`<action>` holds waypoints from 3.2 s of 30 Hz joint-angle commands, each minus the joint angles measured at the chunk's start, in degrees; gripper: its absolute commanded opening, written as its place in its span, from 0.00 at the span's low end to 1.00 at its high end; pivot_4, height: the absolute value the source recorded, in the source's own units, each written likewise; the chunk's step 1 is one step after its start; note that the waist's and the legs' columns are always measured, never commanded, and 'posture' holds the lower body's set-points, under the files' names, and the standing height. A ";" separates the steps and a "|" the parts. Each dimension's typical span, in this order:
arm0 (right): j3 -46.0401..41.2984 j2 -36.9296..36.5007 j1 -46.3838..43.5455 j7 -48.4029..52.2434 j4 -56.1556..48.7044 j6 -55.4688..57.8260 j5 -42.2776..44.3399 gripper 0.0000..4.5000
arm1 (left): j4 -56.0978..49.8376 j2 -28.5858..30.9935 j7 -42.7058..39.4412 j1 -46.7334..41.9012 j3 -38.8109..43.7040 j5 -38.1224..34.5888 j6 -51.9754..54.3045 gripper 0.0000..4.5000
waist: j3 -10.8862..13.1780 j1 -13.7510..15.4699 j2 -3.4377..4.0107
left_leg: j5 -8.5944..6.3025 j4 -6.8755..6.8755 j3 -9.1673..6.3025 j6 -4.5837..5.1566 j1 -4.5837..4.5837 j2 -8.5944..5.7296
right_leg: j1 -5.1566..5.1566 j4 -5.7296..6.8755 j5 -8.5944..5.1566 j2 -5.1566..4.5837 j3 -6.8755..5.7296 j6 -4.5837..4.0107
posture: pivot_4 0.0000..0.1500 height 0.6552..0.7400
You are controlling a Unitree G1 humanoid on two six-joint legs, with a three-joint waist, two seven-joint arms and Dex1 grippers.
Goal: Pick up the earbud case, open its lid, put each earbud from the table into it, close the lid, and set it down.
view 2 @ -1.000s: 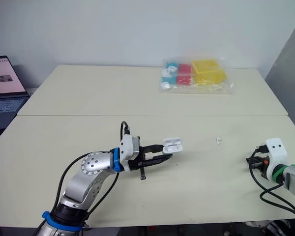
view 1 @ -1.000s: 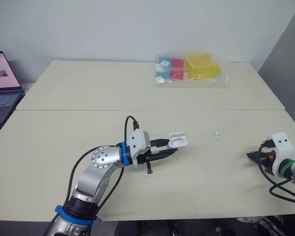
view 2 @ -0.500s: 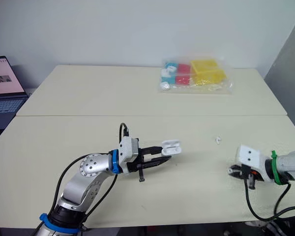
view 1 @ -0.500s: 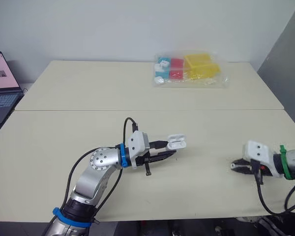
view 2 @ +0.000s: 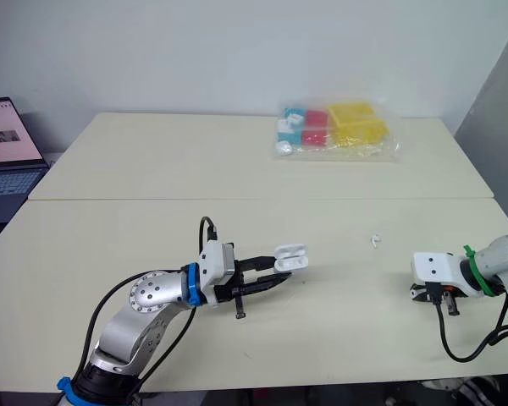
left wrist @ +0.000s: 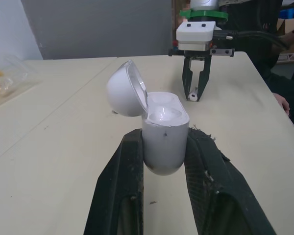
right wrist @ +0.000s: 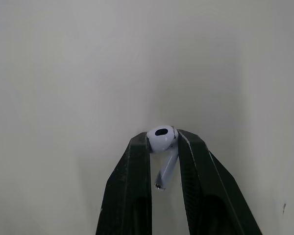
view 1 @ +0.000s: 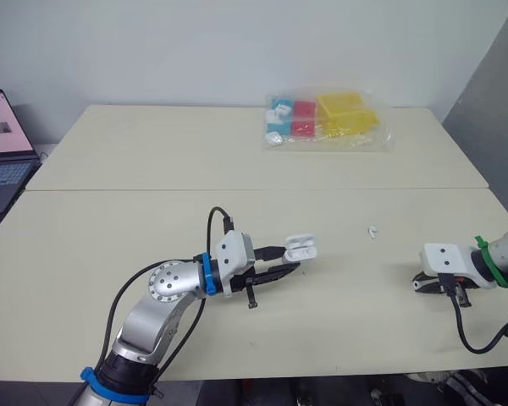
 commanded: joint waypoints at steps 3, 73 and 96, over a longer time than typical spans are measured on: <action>-0.19 0.66 -0.92 0.12 1.17 -1.27 -1.22 0.47 | -3.31 0.35 1.00 0.45 0.58 -0.82 -0.05 0.17 | 0.00 0.04 0.00 | 0.00 0.00 0.00 0.00 0.07 0.00 | 0.02 0.06 -0.01 0.00 0.00 -0.01 | 1.00 1.00; -11.79 -1.47 -10.99 0.82 -28.12 41.04 13.01 0.09 | -0.82 -2.17 4.21 -1.24 0.84 -0.39 -0.99 0.17 | 0.15 0.12 0.26 | 0.00 -0.04 -0.01 -0.01 0.04 0.01 | -0.07 0.16 -0.07 0.00 -0.03 -0.11 | 1.00 1.00; -19.28 38.24 -4.41 -37.04 -47.25 36.60 31.97 0.09 | 0.75 -7.59 9.52 -9.96 4.42 -5.05 5.31 0.17 | 0.16 0.10 0.13 | 0.00 0.01 -0.09 -0.01 -0.15 -0.01 | -0.08 0.15 -0.04 0.01 -0.05 -0.06 | 1.00 1.00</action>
